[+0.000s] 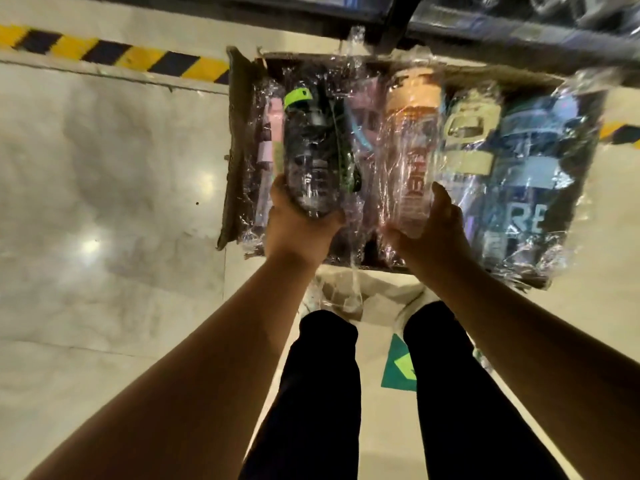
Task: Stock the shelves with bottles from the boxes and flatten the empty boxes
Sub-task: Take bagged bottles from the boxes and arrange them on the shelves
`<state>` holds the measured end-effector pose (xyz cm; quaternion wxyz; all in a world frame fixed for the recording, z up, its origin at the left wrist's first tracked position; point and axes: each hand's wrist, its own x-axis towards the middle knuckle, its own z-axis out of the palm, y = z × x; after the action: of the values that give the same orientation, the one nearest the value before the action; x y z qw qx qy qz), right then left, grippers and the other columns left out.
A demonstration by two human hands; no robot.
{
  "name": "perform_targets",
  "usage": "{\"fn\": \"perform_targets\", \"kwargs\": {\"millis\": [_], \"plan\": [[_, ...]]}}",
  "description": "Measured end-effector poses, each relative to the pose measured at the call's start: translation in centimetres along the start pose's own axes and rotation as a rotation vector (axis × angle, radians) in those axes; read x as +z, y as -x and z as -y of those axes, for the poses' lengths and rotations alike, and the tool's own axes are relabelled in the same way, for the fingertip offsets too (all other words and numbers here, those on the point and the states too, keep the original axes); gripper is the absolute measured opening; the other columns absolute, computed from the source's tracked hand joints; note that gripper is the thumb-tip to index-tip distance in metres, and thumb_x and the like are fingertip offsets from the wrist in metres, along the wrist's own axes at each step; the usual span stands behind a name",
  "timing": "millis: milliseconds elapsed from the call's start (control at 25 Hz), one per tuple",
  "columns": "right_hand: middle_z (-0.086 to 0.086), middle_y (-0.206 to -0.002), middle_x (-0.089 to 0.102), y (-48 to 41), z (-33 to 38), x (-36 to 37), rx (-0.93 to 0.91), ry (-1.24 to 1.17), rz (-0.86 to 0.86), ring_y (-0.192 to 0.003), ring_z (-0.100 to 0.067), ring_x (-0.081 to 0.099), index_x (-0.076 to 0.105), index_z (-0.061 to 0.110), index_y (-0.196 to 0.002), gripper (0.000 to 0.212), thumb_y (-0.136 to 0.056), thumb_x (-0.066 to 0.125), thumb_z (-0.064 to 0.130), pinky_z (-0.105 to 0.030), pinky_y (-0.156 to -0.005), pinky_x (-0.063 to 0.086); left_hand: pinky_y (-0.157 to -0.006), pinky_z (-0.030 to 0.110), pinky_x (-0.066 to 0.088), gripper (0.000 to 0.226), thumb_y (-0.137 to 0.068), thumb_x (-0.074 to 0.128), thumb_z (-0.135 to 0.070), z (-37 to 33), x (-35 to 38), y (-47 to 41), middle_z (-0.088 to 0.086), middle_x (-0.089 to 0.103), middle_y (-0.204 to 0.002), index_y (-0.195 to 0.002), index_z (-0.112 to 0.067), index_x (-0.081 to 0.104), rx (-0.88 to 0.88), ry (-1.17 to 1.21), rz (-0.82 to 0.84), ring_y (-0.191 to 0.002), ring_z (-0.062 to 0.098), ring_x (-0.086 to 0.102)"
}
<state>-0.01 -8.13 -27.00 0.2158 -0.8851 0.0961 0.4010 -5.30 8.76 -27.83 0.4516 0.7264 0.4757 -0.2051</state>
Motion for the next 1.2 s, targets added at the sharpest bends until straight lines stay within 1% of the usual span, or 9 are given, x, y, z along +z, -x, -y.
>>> {"fn": "perform_targets", "kwargs": {"millis": [120, 280, 520, 680, 760, 800, 960, 1040, 1200], "plan": [[-0.020, -0.157, 0.024, -1.7, 1.5, 0.9, 0.108, -0.093, -0.003, -0.142, -0.040, 0.030, -0.005, 0.023, -0.157, 0.119, -0.077, 0.079, 0.048, -0.048, -0.113, 0.034, -0.080, 0.021, 0.047, 0.089, -0.074, 0.083, -0.035, 0.6, -1.8, 1.1, -0.021, 0.053, -0.115, -0.144, -0.031, 0.029, -0.002, 0.116, -0.012, -0.093, -0.003, 0.056], [-0.015, -0.158, 0.030, -3.2, 2.8, 1.9, 0.210, -0.275, -0.037, -0.137, -0.036, 0.042, -0.007, 0.028, -0.156, 0.124, -0.073, 0.085, 0.034, -0.033, -0.101, 0.044, -0.088, 0.039, 0.058, 0.091, -0.065, 0.083, -0.038, 1.9, -3.1, 1.3, -0.015, 0.065, -0.113, -0.142, -0.026, 0.036, -0.033, 0.204, -0.057, -0.098, 0.009, 0.067], [-0.009, -0.149, 0.044, 1.8, 3.4, -2.4, 0.161, -0.345, -0.090, -0.119, -0.025, 0.052, 0.012, 0.023, -0.155, 0.105, -0.077, 0.082, 0.026, -0.026, -0.086, 0.048, -0.085, 0.042, 0.059, 0.090, -0.062, 0.084, -0.041, -0.4, -5.3, 4.0, -0.011, 0.068, -0.114, -0.139, -0.031, 0.039, -0.025, 0.241, -0.009, -0.097, 0.013, 0.070], [0.003, -0.109, 0.058, 8.1, 6.8, -9.4, 0.085, -0.467, -0.035, -0.087, -0.015, 0.058, 0.042, 0.016, -0.132, 0.065, -0.078, 0.079, 0.017, -0.027, -0.066, 0.052, -0.074, 0.048, 0.061, 0.079, -0.056, 0.083, -0.040, -5.7, -8.1, 9.5, -0.013, 0.070, -0.104, -0.124, -0.049, 0.043, -0.014, 0.308, 0.091, -0.088, 0.018, 0.073], [-0.001, -0.095, 0.064, 11.8, 8.4, -13.1, 0.063, -0.566, 0.001, -0.079, -0.019, 0.063, 0.051, 0.016, -0.106, 0.036, -0.081, 0.076, 0.014, -0.040, -0.070, 0.059, -0.071, 0.052, 0.061, 0.073, -0.052, 0.082, -0.041, -9.0, -10.2, 13.3, -0.012, 0.070, -0.103, -0.111, -0.060, 0.044, 0.014, 0.324, 0.155, -0.086, 0.023, 0.074], [0.000, -0.089, 0.063, 14.1, 8.9, -15.0, 0.064, -0.626, 0.012, -0.077, -0.018, 0.062, 0.053, 0.011, -0.108, 0.033, -0.084, 0.074, 0.011, -0.036, -0.072, 0.058, -0.071, 0.049, 0.061, 0.073, -0.052, 0.083, -0.039, -10.5, -11.3, 15.6, -0.012, 0.070, -0.103, -0.110, -0.058, 0.044, 0.071, 0.305, 0.157, -0.086, 0.018, 0.074], [0.018, -0.108, 0.067, 23.0, 11.3, -21.5, -0.160, -0.677, -0.256, -0.092, 0.001, 0.065, 0.045, 0.038, -0.132, 0.083, -0.072, 0.081, -0.007, -0.005, -0.071, 0.046, -0.068, 0.023, 0.058, 0.071, -0.065, 0.086, -0.023, -17.0, -16.5, 23.1, -0.026, 0.063, -0.094, -0.115, -0.050, 0.044, 0.359, 0.137, 0.153, -0.084, -0.012, 0.063], [0.013, -0.110, 0.067, 28.1, 12.8, -25.6, -0.213, -0.722, -0.329, -0.087, 0.005, 0.065, 0.041, 0.036, -0.134, 0.083, -0.072, 0.082, -0.002, -0.006, -0.070, 0.044, -0.077, 0.031, 0.060, 0.078, -0.064, 0.084, -0.028, -20.4, -18.5, 26.9, -0.025, 0.064, -0.102, -0.124, -0.054, 0.040, 0.456, 0.159, 0.197, -0.088, -0.006, 0.066], [0.007, -0.095, 0.066, 36.7, 13.3, -33.3, -0.324, -0.799, -0.480, -0.067, 0.014, 0.062, 0.039, 0.022, -0.134, 0.074, -0.077, 0.077, -0.008, -0.003, -0.062, 0.046, -0.073, 0.009, 0.047, 0.084, -0.069, 0.087, -0.031, -27.8, -21.5, 34.3, -0.024, 0.062, -0.111, -0.132, -0.046, 0.033, 0.678, 0.111, 0.164, -0.091, -0.010, 0.061]]}}
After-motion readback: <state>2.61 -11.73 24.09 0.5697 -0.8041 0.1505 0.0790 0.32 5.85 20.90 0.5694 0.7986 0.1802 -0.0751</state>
